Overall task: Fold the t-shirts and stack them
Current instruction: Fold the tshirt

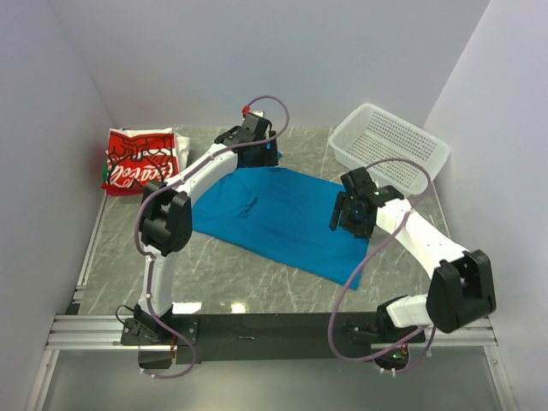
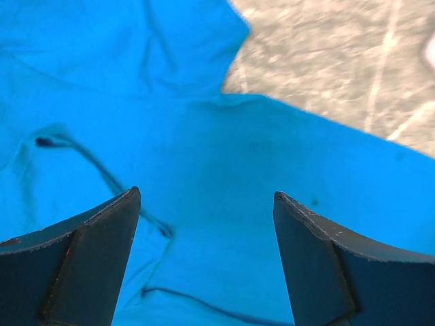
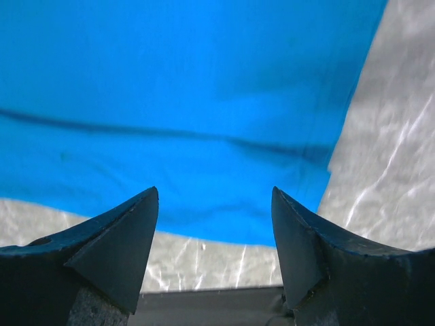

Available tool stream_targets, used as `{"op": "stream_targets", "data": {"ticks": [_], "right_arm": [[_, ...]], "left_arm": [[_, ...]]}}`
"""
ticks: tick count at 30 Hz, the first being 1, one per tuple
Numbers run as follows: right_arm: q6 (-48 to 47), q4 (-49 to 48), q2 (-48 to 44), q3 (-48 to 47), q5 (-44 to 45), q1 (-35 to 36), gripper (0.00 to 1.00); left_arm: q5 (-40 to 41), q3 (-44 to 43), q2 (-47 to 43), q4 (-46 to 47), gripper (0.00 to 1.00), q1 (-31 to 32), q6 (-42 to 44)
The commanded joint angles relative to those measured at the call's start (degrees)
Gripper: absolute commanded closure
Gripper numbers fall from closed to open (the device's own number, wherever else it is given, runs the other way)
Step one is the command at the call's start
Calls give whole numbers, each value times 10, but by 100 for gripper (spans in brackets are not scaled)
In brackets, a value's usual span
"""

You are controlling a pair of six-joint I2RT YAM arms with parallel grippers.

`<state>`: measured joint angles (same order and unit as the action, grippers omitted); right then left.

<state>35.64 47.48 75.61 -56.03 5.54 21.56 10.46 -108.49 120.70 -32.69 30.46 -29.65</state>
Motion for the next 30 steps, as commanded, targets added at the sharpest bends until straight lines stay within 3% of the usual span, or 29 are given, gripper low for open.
{"op": "stream_targets", "data": {"ticks": [1,9,20,30], "right_arm": [[-41,-45,30,-36,-3,-7,27],[-45,-77,76,-29,-33,-6,28],[-40,-129,145,31,-40,-6,29],[-29,-141,132,98,-54,4,29]], "left_arm": [[23,19,-13,-13,15,-17,-10],[7,257,-115,78,14,-80,-11],[-24,365,-120,126,13,-102,-19],[-25,485,-184,155,11,-103,-53]]}}
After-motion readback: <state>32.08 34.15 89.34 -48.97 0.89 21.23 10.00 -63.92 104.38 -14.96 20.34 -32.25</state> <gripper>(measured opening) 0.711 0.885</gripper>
